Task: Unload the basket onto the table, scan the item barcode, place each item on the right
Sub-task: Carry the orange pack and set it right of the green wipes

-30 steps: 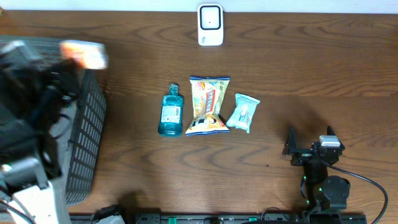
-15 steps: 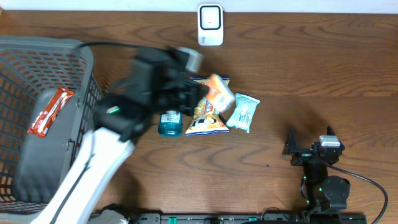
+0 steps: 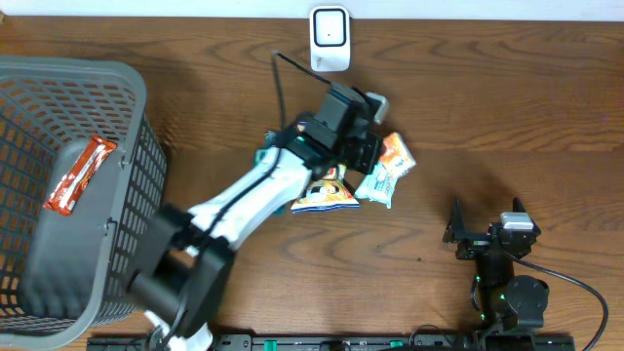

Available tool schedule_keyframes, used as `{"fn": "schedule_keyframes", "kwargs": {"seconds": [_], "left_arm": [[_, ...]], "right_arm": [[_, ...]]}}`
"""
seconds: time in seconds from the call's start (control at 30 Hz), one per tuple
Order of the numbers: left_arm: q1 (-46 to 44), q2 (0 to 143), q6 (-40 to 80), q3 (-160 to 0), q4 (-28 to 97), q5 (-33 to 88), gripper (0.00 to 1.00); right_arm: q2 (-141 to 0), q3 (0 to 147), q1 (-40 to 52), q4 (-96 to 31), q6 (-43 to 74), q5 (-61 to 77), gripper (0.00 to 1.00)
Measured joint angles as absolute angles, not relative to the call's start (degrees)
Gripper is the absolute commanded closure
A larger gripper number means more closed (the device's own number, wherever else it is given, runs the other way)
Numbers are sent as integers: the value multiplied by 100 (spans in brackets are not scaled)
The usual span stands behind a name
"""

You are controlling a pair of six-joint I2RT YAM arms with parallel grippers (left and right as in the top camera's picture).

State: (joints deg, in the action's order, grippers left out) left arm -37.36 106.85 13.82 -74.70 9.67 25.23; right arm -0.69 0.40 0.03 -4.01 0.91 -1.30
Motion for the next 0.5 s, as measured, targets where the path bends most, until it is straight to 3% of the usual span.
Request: {"fn": "schedule_keyframes", "kwargs": {"seconds": [0.27, 0.5], "left_arm": [[-4178, 11448, 1612, -7459, 204, 2512, 93], [-4372, 11577, 1645, -7459, 539, 2121, 92]], "right_arm": [[-69, 40, 3, -399, 91, -130, 1], [-69, 40, 3, -399, 91, -130, 1]]}}
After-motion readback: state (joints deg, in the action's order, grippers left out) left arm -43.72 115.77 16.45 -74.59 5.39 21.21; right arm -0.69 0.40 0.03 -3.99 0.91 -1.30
